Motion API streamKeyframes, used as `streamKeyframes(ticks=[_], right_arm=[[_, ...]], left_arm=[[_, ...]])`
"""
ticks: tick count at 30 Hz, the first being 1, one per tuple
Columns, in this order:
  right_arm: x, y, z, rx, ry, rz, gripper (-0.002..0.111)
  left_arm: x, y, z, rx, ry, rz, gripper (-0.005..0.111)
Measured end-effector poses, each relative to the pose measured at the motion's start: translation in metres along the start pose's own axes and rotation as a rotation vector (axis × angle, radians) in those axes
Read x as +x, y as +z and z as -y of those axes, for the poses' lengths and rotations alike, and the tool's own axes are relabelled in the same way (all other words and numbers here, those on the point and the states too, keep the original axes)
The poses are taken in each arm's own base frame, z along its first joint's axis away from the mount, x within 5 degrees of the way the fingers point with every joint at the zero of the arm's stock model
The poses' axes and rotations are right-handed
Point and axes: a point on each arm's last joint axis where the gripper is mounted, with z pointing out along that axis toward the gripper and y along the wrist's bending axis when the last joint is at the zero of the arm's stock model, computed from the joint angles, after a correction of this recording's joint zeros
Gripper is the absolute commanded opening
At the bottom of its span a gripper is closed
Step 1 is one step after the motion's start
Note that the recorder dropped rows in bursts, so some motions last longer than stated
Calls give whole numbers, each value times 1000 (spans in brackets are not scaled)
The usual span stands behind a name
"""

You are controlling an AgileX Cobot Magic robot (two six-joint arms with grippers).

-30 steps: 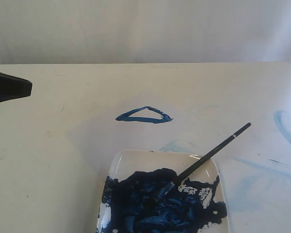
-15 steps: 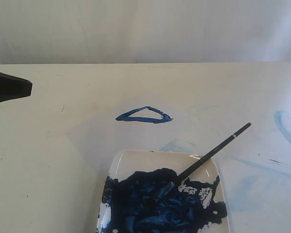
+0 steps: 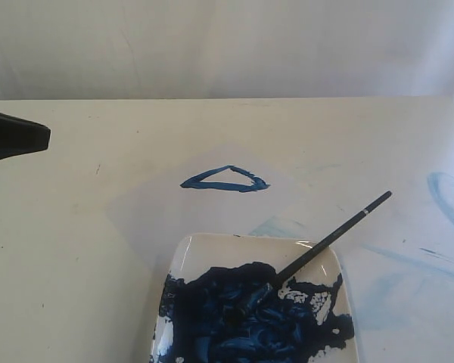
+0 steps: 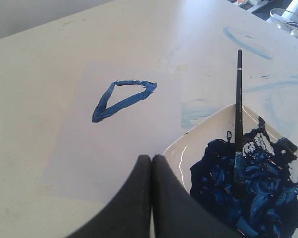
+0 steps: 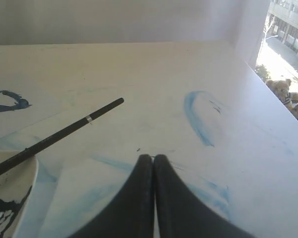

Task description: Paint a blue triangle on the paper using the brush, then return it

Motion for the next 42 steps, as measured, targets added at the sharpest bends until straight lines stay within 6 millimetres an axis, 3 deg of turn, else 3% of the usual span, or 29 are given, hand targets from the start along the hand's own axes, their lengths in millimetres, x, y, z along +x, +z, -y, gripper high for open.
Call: streamKeyframes(ticks=[14,42], right_arm=[[0,0,-1,-8,78,-1,0],[0,0,-1,-8,14,0,0]], left_arm=[[0,0,0,0,0,0,0],[0,0,0,0,2,0,0]])
